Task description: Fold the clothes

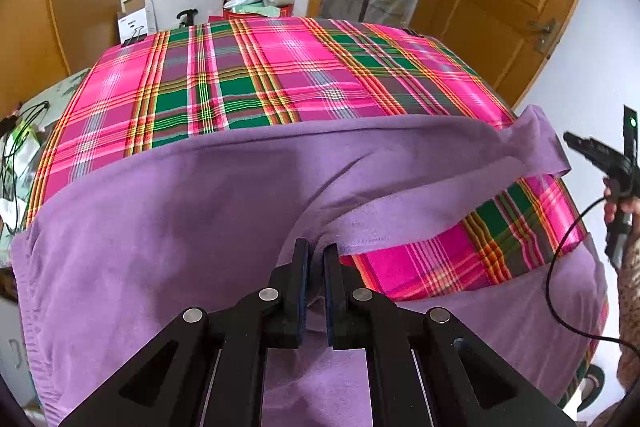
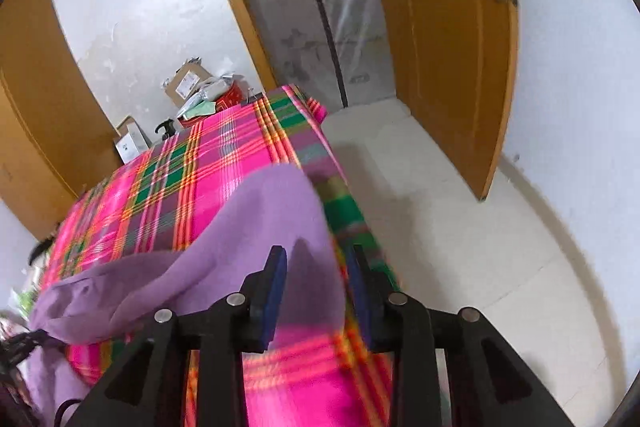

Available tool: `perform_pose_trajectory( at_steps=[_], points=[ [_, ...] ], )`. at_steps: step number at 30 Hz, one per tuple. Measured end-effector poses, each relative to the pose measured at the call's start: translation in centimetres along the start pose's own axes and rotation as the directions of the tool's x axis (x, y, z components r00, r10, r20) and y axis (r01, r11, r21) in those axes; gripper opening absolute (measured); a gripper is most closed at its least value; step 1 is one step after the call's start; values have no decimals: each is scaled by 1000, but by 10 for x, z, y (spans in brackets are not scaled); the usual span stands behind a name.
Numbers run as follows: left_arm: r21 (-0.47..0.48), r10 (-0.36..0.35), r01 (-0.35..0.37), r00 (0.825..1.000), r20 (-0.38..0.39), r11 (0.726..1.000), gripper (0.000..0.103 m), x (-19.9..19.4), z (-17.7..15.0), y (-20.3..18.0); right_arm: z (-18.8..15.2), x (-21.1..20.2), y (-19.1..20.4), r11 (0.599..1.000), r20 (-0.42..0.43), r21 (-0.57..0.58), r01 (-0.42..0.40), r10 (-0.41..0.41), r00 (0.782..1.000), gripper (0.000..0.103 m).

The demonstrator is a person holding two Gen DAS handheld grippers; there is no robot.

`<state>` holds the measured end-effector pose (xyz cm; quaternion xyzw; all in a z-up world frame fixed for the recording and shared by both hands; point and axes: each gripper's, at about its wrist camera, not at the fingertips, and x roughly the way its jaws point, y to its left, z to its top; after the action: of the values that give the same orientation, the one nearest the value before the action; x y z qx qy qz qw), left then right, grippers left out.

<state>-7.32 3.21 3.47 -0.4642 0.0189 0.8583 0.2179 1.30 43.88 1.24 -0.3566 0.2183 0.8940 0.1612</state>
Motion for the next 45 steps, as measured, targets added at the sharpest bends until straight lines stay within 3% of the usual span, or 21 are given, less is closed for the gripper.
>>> perform_pose_trajectory(
  at_steps=[3, 9, 11, 12, 16, 23, 32, 40, 43, 45],
  points=[
    [-3, 0, 0, 1000, 3, 1000, 7, -1, -1, 0, -9, 1, -6, 999, -24, 40, -24, 25, 999, 40],
    [-10, 2, -2, 1000, 8, 1000, 6, -2, -1, -2, -25, 3, -16, 992, -59, 106, -67, 73, 996, 40],
    [-16, 3, -3, 1000, 7, 1000, 7, -2, -2, -2, -23, 4, -13, 993, -45, 91, -78, 82, 996, 27],
    [-17, 4, -4, 1000, 6, 1000, 6, -2, -2, -3, -21, 5, -11, 993, -38, 83, -83, 87, 996, 12],
    [8, 6, -6, 1000, 1, 1000, 6, -5, -3, -8, -11, -5, -9, 995, 3, 50, -87, 87, 996, 8],
    [63, -39, 40, 999, -21, 997, 7, -12, -8, -22, 13, -37, -12, 999, 79, -38, 19, -16, 997, 8],
    [138, -64, 81, 991, -120, 987, 6, 9, -26, -46, -11, 1, -38, 989, -38, -43, 143, -145, 989, 8],
    [175, -65, 89, 988, -140, 980, 7, 11, -25, -51, -4, 1, -38, 981, -8, -55, 184, -185, 983, 8],
    [186, -61, 89, 987, -151, 979, 7, 13, -28, -52, -6, -1, -40, 975, -12, -31, 220, -220, 975, 13],
    [188, -76, 103, 986, -148, 977, 12, 9, -29, -53, -7, -3, -42, 970, -15, -16, 244, -244, 970, 15]
  ],
)
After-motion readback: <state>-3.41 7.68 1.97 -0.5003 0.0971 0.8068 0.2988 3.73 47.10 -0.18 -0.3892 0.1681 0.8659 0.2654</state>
